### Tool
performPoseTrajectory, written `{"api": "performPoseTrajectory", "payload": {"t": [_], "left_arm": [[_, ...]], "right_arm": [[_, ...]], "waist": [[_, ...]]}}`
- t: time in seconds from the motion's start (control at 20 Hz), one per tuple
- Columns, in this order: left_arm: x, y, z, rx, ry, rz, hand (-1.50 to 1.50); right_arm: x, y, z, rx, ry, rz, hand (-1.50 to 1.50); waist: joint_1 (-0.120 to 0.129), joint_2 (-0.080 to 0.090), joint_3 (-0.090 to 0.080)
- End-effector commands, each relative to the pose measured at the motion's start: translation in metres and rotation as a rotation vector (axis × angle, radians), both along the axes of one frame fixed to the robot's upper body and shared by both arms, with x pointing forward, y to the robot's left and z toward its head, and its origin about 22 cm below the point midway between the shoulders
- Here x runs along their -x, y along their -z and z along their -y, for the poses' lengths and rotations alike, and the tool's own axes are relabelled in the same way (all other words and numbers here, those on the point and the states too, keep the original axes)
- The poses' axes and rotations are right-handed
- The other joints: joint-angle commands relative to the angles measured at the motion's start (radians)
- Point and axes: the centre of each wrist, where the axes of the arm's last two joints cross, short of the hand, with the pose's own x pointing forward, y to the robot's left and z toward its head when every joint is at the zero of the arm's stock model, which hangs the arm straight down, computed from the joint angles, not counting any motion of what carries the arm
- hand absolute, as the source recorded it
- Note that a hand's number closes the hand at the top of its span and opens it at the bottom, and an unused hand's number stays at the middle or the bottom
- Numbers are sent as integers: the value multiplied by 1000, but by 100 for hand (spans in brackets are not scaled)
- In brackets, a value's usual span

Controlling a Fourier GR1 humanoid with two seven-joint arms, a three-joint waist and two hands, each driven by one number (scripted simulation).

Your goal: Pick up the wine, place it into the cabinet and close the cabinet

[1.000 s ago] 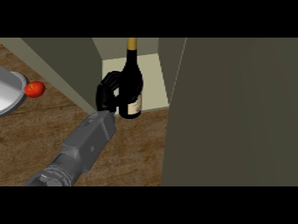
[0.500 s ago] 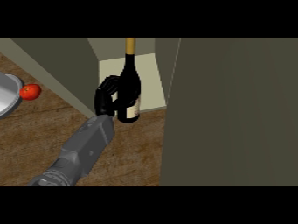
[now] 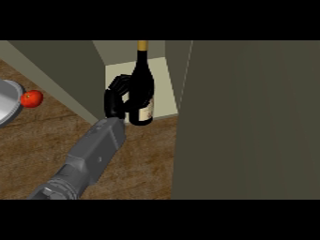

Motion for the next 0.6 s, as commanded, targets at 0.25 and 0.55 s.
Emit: {"api": "performPoseTrajectory", "payload": {"t": [0.25, 0.55], "left_arm": [[-22, -35, 17, 13, -19, 11, 150], [-32, -51, 24, -17, -16, 33, 150]], "right_arm": [[10, 5, 4, -7, -14, 12, -150], [-1, 6, 2, -1, 10, -10, -150]], "waist": [[-2, -1, 1], [24, 8, 1]]}}
